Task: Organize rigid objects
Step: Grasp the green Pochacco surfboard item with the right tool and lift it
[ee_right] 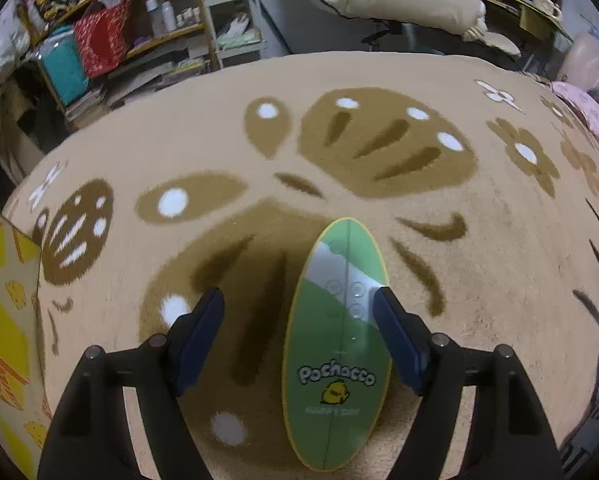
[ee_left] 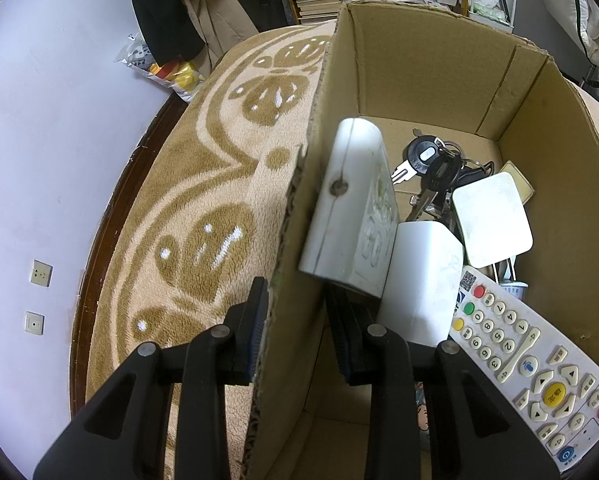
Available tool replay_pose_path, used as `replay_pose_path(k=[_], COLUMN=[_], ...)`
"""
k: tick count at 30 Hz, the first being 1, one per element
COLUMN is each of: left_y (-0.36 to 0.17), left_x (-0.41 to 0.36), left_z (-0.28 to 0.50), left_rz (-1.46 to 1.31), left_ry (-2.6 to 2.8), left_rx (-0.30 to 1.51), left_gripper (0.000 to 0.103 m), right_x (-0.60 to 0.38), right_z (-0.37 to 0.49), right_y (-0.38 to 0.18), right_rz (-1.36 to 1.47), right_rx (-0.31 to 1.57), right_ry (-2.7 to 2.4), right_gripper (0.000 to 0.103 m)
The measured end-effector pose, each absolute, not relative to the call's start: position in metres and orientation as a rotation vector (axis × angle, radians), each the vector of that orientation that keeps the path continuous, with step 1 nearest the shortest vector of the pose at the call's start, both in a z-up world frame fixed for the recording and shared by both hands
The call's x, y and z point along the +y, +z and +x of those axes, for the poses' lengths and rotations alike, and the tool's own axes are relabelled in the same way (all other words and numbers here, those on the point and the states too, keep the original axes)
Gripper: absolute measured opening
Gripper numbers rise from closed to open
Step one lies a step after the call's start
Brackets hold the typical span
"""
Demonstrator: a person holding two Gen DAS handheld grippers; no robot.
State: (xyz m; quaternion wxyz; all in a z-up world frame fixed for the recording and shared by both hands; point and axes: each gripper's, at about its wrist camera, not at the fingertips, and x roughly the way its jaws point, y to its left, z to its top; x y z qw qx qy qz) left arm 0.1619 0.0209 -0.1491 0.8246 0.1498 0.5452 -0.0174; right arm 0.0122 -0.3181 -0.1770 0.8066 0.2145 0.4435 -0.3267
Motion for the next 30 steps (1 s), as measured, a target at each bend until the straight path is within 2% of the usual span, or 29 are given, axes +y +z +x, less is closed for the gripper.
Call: replay_pose_path(k=[9, 10, 11, 20, 30], left_y=[-0.148, -0.148, -0.148, -0.148, -0.147], left_x=[0.020, 0.020, 0.020, 0.020, 0.021], left_z=[0.162, 0.162, 0.162, 0.162, 0.162], left_rz=[0.321, 0.322, 0.322, 0.323, 0.325], left_ry=[-0.037, -0.037, -0.037, -0.036, -0.036], left_rx=[1.158, 1.158, 1.158, 1.158, 1.157], left_gripper=[0.029, 0.029, 0.029, 0.029, 0.029], right_x=[-0.339, -0.338, -0.336, -0.315, -0.256], right_z=[0.000, 0.000, 0.001, 0.014, 0.044], right_y=[-0.188, -0.187, -0.186, -0.167, -0.095], right_rz=[0.568, 0.559, 0.543, 0.606, 0.539], right_rx=[0.971, 0.975, 0.985, 0.888, 0.690], right_ry=[-0.740, -0.746, -0.759, -0.577, -0.350], right_gripper=[0.080, 0.065, 0.059, 0.058, 0.059])
